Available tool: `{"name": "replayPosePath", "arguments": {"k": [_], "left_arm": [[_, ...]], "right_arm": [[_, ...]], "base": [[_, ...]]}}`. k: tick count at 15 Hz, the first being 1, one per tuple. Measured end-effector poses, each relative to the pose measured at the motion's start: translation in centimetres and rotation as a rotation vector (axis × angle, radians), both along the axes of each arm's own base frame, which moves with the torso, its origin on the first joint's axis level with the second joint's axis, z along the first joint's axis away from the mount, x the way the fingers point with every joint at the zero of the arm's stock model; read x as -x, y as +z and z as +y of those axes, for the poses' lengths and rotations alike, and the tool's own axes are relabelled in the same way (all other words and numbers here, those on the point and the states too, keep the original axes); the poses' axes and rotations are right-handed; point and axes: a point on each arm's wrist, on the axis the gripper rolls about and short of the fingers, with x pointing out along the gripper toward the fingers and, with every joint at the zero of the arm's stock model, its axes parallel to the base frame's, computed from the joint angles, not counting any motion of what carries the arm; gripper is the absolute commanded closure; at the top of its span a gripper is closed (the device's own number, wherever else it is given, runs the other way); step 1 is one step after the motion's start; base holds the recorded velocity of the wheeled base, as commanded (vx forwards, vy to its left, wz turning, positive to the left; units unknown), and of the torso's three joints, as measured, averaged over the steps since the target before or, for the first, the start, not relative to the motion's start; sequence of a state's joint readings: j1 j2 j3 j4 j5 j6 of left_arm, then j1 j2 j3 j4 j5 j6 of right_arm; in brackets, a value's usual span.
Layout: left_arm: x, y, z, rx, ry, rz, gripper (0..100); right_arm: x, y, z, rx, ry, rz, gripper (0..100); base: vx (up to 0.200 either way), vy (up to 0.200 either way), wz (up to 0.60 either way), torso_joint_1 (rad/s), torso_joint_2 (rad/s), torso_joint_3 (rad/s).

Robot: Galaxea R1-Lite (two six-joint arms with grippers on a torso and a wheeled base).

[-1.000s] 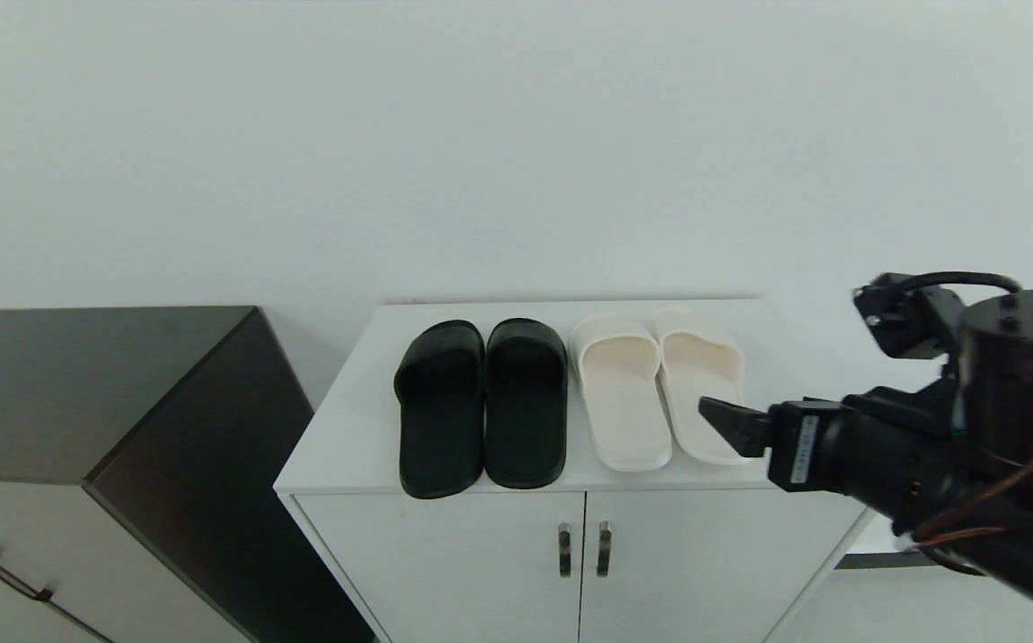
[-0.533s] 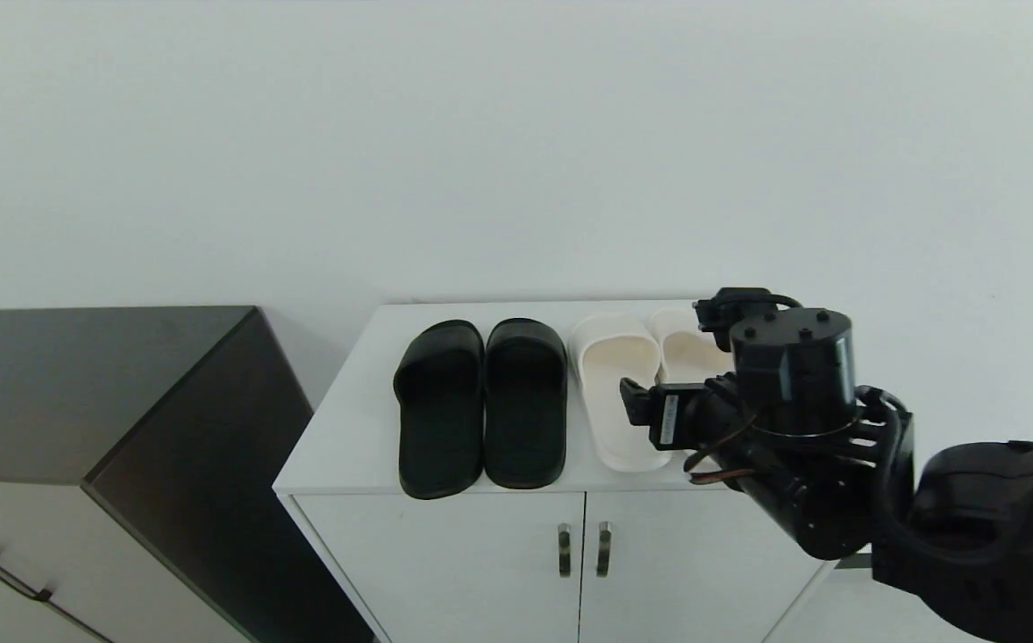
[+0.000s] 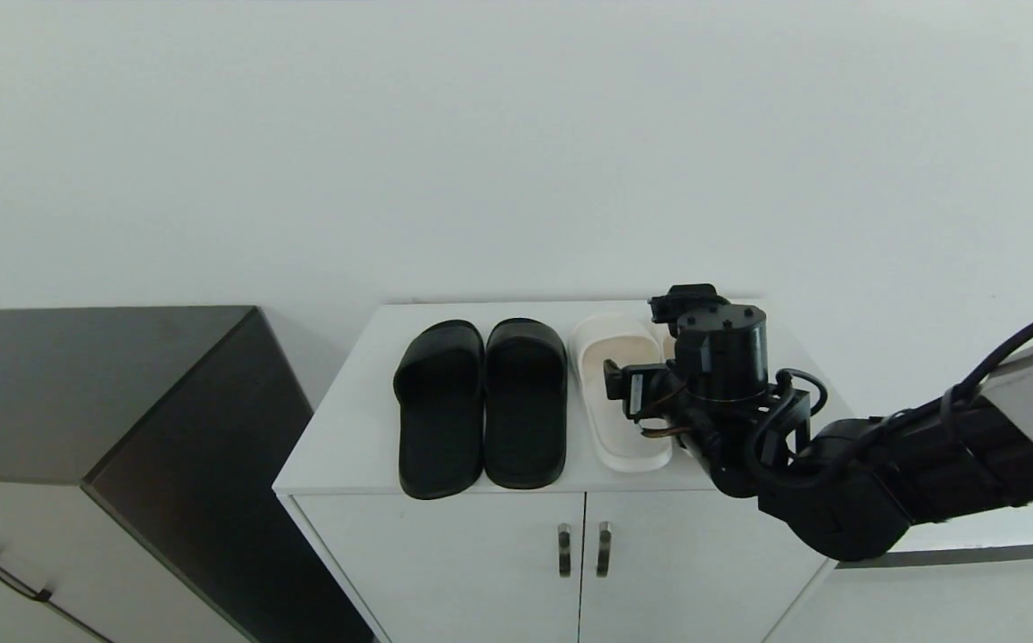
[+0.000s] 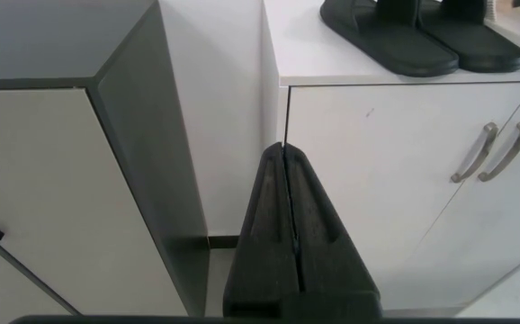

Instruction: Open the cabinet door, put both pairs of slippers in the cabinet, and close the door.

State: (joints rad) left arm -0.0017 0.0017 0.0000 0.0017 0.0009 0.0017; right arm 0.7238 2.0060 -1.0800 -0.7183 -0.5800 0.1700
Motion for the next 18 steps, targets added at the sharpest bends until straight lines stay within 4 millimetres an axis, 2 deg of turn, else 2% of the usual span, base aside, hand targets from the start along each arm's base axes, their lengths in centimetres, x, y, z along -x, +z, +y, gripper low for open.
{"name": "replayPosePath", "arguments": {"k": [3,4,8,13,16,18], "left_arm": [[0.0,0.0,0.0,0.001,0.0,0.0,100],[0.0,0.0,0.0,0.001,0.0,0.0,100],[0.0,0.0,0.0,0.001,0.001,0.0,100],[0.0,0.0,0.0,0.002,0.0,0.0,100],[0.0,0.0,0.0,0.001,0.001,0.0,100],[0.0,0.0,0.0,0.0,0.0,0.0,100]], "right_arm": [[-1.2,-0.4,0.3,0.013,-0.009,-0.008,0],[-1.5,-0.4,0.4,0.014,-0.012,-0.012,100],[-2.3,-0.3,0.5,0.027,-0.022,-0.025,100],[-2.1,-0.2,0.3,0.049,-0.022,-0.025,100],[-0.8,1.3,-0.8,0.065,-0.017,-0.043,100],[1.2,2.7,-1.7,0.057,0.027,-0.057,100]], "base": [[0.0,0.0,0.0,0.0,0.0,0.0],[0.0,0.0,0.0,0.0,0.0,0.0],[0.0,0.0,0.0,0.0,0.0,0.0],[0.0,0.0,0.0,0.0,0.0,0.0],[0.0,0.0,0.0,0.0,0.0,0.0],[0.0,0.0,0.0,0.0,0.0,0.0]]}}
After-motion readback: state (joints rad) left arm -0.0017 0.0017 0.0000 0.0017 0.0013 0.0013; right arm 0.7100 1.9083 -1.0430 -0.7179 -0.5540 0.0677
